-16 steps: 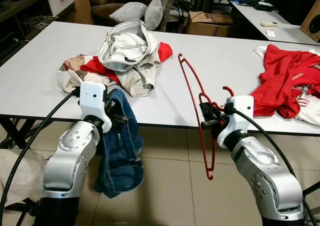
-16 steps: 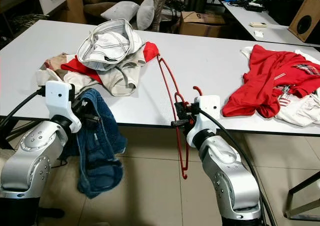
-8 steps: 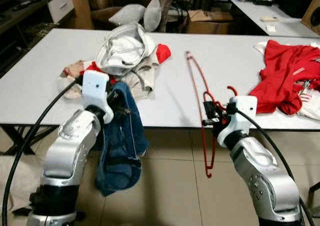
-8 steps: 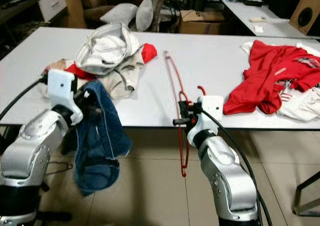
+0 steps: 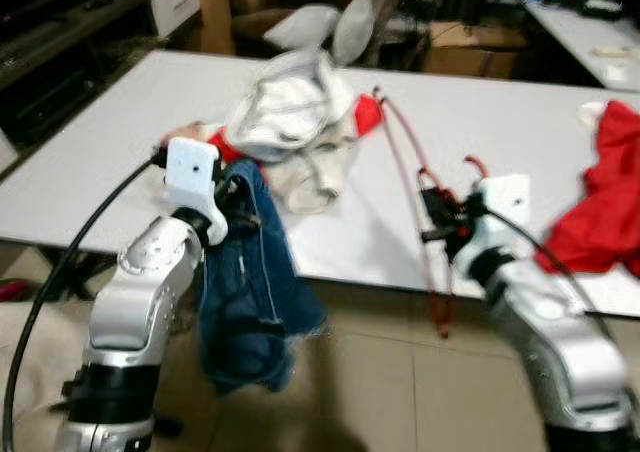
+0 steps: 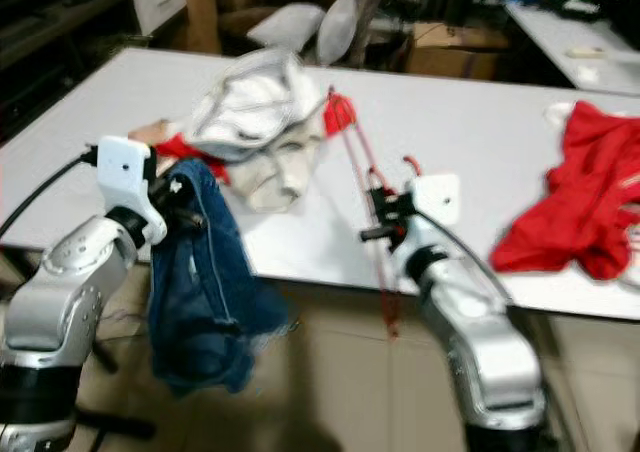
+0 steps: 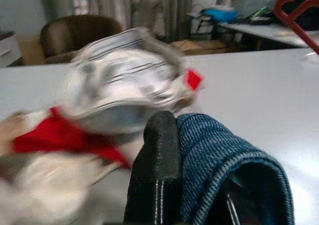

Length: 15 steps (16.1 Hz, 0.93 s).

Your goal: Hang hanger

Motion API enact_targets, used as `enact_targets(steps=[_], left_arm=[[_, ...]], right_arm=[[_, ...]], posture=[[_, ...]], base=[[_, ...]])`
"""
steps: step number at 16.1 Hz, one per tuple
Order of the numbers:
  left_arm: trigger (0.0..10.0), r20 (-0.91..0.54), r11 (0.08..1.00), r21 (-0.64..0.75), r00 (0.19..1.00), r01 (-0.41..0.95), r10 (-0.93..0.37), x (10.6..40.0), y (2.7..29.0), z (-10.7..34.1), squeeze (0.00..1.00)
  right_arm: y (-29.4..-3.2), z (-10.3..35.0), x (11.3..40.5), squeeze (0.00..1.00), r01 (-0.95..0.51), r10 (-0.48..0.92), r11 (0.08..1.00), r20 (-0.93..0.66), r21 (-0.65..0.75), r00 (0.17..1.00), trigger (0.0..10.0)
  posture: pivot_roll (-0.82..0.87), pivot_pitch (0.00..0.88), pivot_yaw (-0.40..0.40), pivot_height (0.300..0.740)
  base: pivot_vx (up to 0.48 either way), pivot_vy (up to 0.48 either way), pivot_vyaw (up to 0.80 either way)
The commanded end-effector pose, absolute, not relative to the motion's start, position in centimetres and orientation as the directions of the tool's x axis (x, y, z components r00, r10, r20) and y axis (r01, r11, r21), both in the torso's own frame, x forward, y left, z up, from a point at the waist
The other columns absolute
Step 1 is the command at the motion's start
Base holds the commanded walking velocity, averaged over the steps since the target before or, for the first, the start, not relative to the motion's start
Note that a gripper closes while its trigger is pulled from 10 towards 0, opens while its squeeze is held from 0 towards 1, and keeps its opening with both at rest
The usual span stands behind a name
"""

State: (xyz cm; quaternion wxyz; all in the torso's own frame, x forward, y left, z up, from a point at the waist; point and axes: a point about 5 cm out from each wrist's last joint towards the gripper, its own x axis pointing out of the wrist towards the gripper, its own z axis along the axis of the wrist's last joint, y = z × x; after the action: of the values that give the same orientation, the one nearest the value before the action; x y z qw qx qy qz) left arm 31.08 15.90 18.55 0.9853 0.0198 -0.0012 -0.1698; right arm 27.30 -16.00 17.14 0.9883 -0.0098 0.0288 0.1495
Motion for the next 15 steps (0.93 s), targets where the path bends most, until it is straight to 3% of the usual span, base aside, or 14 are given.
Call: enact_targets(steps=[1, 2, 4, 7, 10, 11, 13, 15], left_arm=[[10.0, 0.065, 0.921, 0.069, 0.920, 0.383, -0.387, 31.3, 14.8, 20.3, 0.00], [10.0, 0.087, 0.900, 0.095, 0.897, 0.426, -0.433, 31.6, 14.3, 21.3, 0.00], [10.0, 0.108, 0.879, 0.114, 0.873, 0.464, -0.475, 32.1, 13.9, 22.4, 0.00], [10.0, 0.163, 0.818, 0.135, 0.802, 0.559, -0.575, 33.9, 12.1, 25.5, 0.00], [10.0, 0.160, 0.805, 0.230, 0.794, 0.547, -0.586, 36.6, 11.4, 27.8, 0.00], [10.0, 0.188, 0.800, 0.277, 0.786, 0.533, -0.589, 38.6, 11.2, 30.4, 0.00], [10.0, 0.216, 0.795, 0.290, 0.773, 0.533, -0.597, 39.2, 10.8, 32.1, 0.00], [10.0, 0.312, 0.748, 0.264, 0.679, 0.610, -0.664, 38.9, 9.1, 35.8, 0.00]], right_arm=[[-16.7, 18.2, 27.1, 0.00, -0.336, 0.334, 0.940, -0.037, -0.062, 0.942, 10.0], [-18.0, 20.0, 26.1, 0.00, -0.477, 0.476, 0.865, -0.048, -0.153, 0.878, 10.0], [-19.2, 21.5, 25.1, 0.00, -0.570, 0.570, 0.797, -0.065, -0.199, 0.819, 10.0], [-20.4, 22.6, 22.2, 0.00, -0.779, 0.749, 0.593, -0.217, -0.203, 0.626, 10.0], [-20.5, 23.0, 21.7, 0.00, -0.833, 0.794, 0.512, -0.255, -0.208, 0.552, 10.0], [-19.8, 23.2, 21.1, 0.00, -0.895, 0.853, 0.414, -0.272, -0.166, 0.445, 10.0], [-19.3, 23.0, 21.0, 0.00, -0.915, 0.870, 0.375, -0.286, -0.146, 0.402, 10.0], [-18.2, 21.1, 21.8, 0.00, -0.925, 0.847, 0.360, -0.373, -0.120, 0.378, 10.0]], posture=[[0.06, 0.000, -0.007, 0.740], [0.06, 0.000, -0.009, 0.740], [0.05, 0.000, -0.009, 0.740], [0.04, 0.000, -0.024, 0.740], [0.04, 0.000, -0.028, 0.740], [0.04, 0.000, -0.032, 0.740], [0.04, 0.000, -0.036, 0.740], [0.04, 0.000, -0.037, 0.740]], base=[[0.349, 0.000, 0.00], [0.345, 0.000, 0.00], [0.343, 0.000, 0.00], [0.000, 0.000, 0.00], [0.000, 0.000, 0.00], [0.000, 0.000, 0.00], [0.000, 0.000, 0.00], [0.000, 0.000, 0.00]])
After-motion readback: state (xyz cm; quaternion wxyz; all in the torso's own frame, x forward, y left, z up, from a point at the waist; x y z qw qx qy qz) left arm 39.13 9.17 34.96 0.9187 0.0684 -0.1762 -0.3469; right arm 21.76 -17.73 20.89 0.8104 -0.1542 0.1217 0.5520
